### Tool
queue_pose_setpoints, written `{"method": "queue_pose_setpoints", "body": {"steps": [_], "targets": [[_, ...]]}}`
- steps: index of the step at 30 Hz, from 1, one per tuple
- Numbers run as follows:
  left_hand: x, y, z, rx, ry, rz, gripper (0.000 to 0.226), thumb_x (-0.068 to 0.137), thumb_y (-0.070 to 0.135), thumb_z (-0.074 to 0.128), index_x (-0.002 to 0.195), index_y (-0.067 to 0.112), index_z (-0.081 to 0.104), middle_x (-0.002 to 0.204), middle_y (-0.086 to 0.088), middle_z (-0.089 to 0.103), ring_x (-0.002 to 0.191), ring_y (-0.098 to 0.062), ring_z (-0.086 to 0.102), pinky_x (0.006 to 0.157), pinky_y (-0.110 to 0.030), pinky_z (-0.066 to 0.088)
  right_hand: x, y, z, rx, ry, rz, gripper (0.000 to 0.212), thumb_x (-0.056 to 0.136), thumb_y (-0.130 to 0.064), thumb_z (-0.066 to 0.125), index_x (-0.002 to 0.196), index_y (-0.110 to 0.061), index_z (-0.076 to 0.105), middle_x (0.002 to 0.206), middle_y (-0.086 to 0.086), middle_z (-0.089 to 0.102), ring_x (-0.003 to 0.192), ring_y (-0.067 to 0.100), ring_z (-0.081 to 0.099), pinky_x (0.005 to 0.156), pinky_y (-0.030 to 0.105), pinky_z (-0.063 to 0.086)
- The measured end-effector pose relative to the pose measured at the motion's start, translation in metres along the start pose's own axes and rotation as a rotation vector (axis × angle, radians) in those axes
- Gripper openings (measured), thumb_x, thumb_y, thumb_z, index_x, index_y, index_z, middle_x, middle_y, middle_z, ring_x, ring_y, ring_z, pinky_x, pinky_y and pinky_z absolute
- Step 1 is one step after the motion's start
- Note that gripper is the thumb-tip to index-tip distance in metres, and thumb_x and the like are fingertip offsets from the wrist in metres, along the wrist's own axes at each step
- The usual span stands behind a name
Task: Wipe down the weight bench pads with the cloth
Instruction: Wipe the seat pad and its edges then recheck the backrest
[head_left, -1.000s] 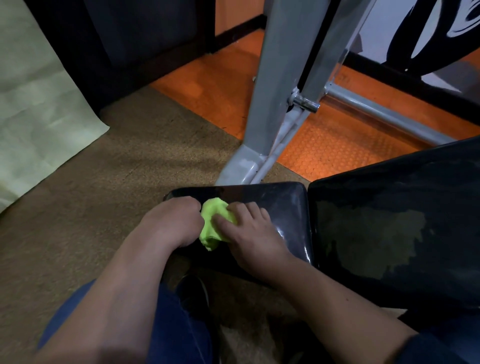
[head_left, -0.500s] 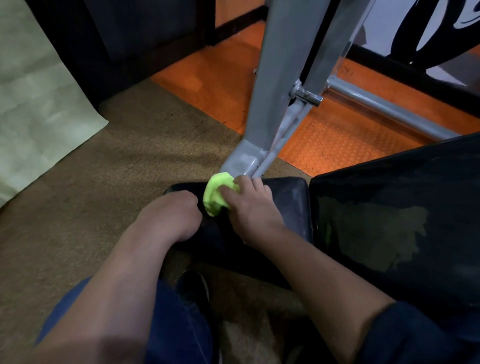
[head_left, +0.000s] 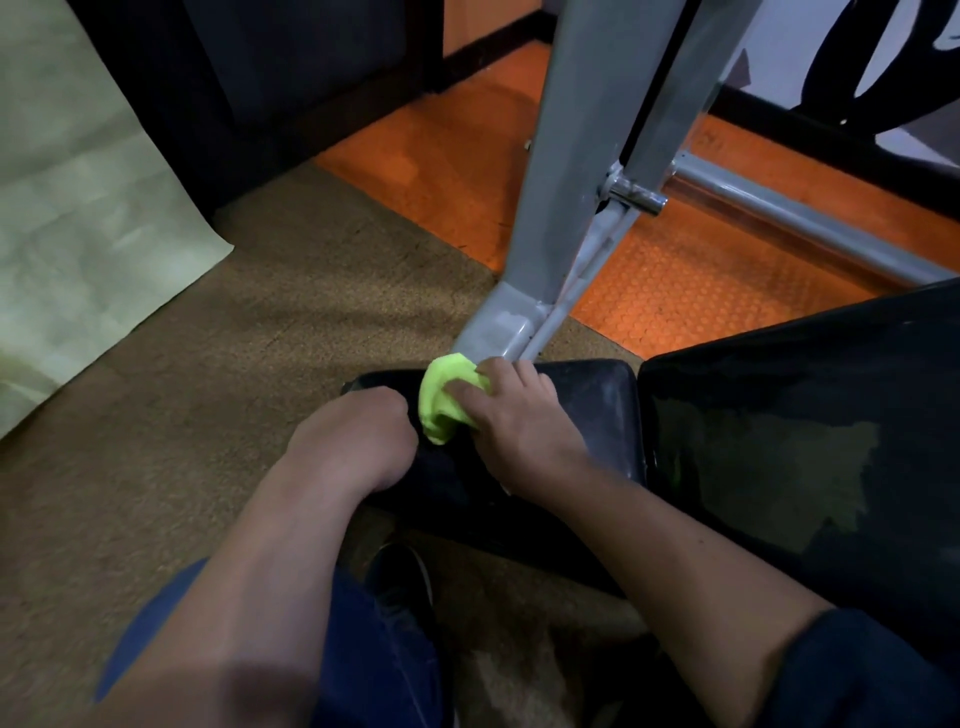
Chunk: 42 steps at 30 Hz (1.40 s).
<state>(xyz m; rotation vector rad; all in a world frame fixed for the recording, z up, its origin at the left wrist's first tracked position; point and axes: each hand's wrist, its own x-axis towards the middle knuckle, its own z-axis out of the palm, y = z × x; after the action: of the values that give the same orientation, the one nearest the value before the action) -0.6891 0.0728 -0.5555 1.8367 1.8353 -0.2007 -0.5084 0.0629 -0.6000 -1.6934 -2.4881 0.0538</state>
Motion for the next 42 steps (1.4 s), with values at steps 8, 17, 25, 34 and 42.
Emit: {"method": "queue_pose_setpoints", "body": {"steps": [8, 17, 25, 34, 42], "targets": [[0.003, 0.001, 0.000, 0.006, -0.001, -0.013, 0.018, 0.092, 0.017, 0.046, 0.094, 0.018, 0.064, 0.104, -0.009, 0.068, 0.094, -0.030, 0.064, 0.084, -0.042, 0.055, 0.014, -0.001, 0.004, 0.020, -0.016, -0.030, 0.045, 0.083, -0.022, 0.048, 0.128, -0.027, 0.055, 0.122, 0.013, 0.049, 0.099, 0.032, 0.044, 0.076, 0.039, 0.032], [0.007, -0.009, -0.007, -0.017, 0.028, -0.028, 0.015, 0.089, 0.017, 0.045, 0.080, 0.023, 0.055, 0.098, -0.007, 0.065, 0.094, -0.029, 0.064, 0.081, -0.039, 0.054, 0.037, -0.012, 0.005, 0.043, -0.016, -0.019, 0.042, 0.088, -0.018, 0.049, 0.129, -0.025, 0.055, 0.121, 0.014, 0.047, 0.099, 0.033, 0.043, 0.077, 0.040, 0.030], [0.002, -0.030, -0.007, -0.035, -0.006, -0.027, 0.033, 0.091, 0.015, 0.045, 0.116, 0.017, 0.067, 0.126, -0.013, 0.061, 0.114, -0.032, 0.059, 0.093, -0.039, 0.051, 0.056, -0.023, 0.007, 0.052, -0.042, 0.051, 0.036, 0.094, -0.022, 0.054, 0.129, -0.027, 0.053, 0.124, 0.011, 0.045, 0.107, 0.032, 0.043, 0.083, 0.041, 0.033], [0.001, -0.040, -0.004, -0.073, 0.016, -0.015, 0.035, 0.094, 0.013, 0.047, 0.123, 0.014, 0.066, 0.127, -0.012, 0.064, 0.115, -0.030, 0.059, 0.091, -0.035, 0.050, 0.061, -0.029, 0.007, 0.069, -0.056, 0.047, 0.034, 0.096, -0.025, 0.052, 0.129, -0.028, 0.053, 0.125, 0.010, 0.044, 0.109, 0.031, 0.041, 0.087, 0.042, 0.035], [0.003, -0.044, -0.006, -0.027, 0.052, -0.014, 0.031, 0.092, 0.014, 0.046, 0.110, 0.016, 0.071, 0.113, -0.010, 0.069, 0.105, -0.028, 0.063, 0.085, -0.036, 0.054, 0.071, -0.025, 0.003, 0.049, -0.072, 0.075, 0.033, 0.097, -0.029, 0.053, 0.130, -0.026, 0.053, 0.124, 0.009, 0.044, 0.109, 0.030, 0.043, 0.084, 0.040, 0.033]]}}
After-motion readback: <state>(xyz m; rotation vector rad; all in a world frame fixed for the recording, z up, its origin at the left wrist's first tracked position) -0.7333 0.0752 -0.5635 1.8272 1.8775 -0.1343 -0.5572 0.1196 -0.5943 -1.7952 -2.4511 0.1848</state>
